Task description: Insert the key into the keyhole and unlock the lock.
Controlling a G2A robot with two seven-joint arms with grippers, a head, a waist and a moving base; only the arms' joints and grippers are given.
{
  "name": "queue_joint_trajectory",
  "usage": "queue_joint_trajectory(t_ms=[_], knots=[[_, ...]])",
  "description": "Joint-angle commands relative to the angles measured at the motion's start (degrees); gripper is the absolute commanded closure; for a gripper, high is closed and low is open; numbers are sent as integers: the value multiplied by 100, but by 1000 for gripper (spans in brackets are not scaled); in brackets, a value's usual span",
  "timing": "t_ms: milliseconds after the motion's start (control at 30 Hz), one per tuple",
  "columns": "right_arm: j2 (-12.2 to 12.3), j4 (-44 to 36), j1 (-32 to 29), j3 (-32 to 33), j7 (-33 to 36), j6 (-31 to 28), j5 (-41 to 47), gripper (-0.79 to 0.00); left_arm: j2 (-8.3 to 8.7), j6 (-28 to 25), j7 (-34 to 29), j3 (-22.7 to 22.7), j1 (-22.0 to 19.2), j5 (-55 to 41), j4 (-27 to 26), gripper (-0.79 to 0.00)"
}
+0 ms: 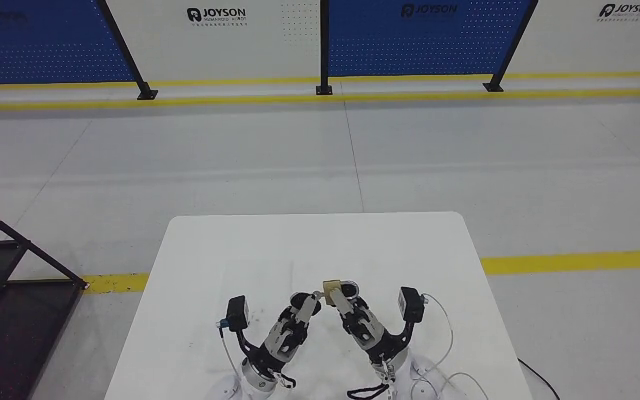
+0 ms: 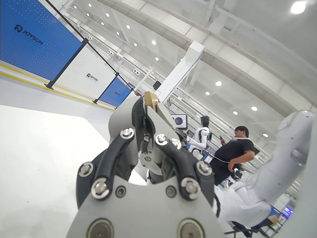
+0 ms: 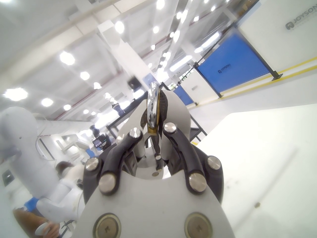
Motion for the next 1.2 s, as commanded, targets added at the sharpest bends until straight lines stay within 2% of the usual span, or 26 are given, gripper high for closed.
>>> queue_joint_trajectory(t_ms=[0,267,467,767,967,1167], knots=[[2,-5,-5,4,32,-19,-2,0,1,7,-5,-2,-2,25,-4,0],[16,-47,-45,23,207,-72,4,0,24,-11,77,-81,6,467,-10,0],[34,-60,-51,44,421,-119,152,0,36,-34,371,-126,51,889,35,-18],[62,-92,-67,93,670,-184,346,0,62,16,606,-177,71,1387,61,0],[78,-140,-113,132,761,-196,375,0,68,345,1038,-190,82,2040,32,0],[115,-274,-250,208,882,-167,291,0,66,904,1684,-99,61,2942,92,0]])
